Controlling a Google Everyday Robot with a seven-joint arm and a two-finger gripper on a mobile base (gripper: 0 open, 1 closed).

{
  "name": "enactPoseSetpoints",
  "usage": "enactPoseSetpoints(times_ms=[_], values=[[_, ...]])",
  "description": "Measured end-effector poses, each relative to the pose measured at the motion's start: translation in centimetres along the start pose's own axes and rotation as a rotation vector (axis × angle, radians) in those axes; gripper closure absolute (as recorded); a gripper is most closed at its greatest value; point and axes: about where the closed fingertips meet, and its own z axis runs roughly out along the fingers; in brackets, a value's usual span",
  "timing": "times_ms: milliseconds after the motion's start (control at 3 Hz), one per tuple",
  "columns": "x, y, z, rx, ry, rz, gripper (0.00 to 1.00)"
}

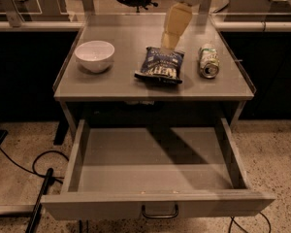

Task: Place blue chip bag into top drawer

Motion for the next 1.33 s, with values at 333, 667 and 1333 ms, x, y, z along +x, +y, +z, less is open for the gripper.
enactPoseSetpoints(times_ms=[333, 667, 1333], values=[[0.0, 0.0, 0.1, -0.001, -0.001, 0.0, 0.0], [0.5, 0.5, 1.9, -0.009, 0.034, -0.003, 0.0], [1.0, 0.7, 5.6, -0.028, 0.103, -0.019, 0.0]])
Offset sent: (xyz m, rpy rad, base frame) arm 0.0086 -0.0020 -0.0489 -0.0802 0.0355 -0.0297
